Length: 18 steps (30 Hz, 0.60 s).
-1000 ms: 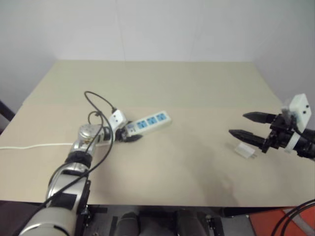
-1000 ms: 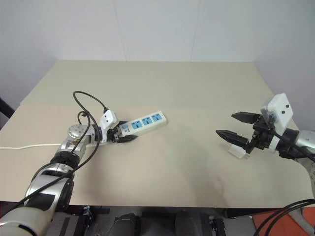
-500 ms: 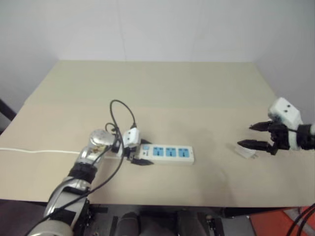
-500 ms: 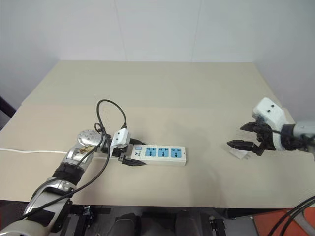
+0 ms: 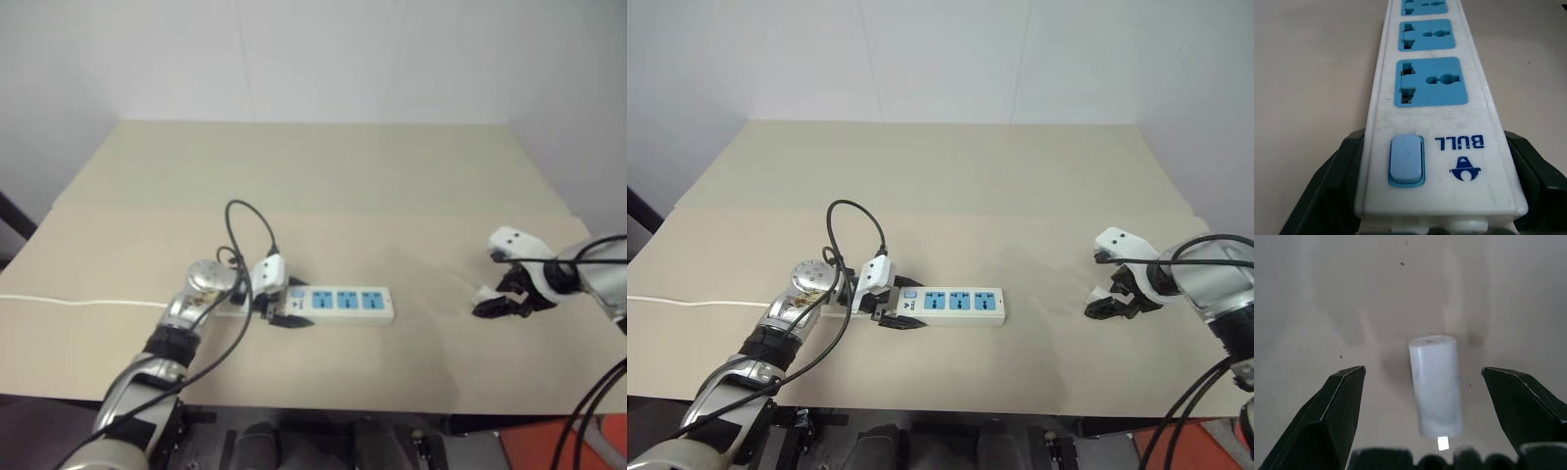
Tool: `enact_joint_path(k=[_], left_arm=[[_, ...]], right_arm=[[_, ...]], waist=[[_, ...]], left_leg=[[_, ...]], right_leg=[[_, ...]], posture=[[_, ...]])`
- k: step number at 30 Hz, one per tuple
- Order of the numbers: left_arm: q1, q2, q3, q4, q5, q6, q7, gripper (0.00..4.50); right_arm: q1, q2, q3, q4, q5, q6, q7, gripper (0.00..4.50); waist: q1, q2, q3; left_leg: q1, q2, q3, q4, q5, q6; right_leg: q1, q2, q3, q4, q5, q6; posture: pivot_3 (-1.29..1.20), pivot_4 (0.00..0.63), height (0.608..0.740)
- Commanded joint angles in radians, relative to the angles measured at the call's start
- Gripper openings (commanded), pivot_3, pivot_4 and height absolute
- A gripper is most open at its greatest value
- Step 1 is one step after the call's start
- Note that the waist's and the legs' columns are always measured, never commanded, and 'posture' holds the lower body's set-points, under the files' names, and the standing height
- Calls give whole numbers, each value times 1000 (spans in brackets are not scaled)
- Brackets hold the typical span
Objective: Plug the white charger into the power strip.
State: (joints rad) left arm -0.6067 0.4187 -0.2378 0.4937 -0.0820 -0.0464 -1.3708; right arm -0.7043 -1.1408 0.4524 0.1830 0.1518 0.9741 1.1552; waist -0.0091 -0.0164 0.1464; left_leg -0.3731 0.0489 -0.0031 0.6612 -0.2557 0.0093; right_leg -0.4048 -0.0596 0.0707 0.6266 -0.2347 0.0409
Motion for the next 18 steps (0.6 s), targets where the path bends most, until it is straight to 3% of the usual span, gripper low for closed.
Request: enact_joint_path(k=[1,10,13,18], left_arm=[[26,3,-29,-37,4,21,-3,3343],[35,20,-30,-54,6,32,1,3343],[36,26,-27,-58,7,37,8,3343],[46,36,-25,-64,8,37,12,3343]], right_arm=[[-35,12,-5,34,-57,-53,15,4500],[-58,89,32,136,-159,-127,52,4500],[-51,105,41,148,-183,-144,64,3905],[-40,129,53,139,-221,-167,73,2291]], waist=[[-1,0,0],[-4,0,0],[-5,0,0],[-6,-2,-2]], left_leg=[[0,0,0,0,0,0],[0,0,0,0,0,0],[0,0,0,0,0,0],[2,0,0,0,0,0]], right_leg=[[0,0,0,0,0,0],[0,0,0,0,0,0],[0,0,0,0,0,0],[2,0,0,0,0,0]], posture=[[0,150,740],[0,150,740],[0,150,740],[0,150,740]])
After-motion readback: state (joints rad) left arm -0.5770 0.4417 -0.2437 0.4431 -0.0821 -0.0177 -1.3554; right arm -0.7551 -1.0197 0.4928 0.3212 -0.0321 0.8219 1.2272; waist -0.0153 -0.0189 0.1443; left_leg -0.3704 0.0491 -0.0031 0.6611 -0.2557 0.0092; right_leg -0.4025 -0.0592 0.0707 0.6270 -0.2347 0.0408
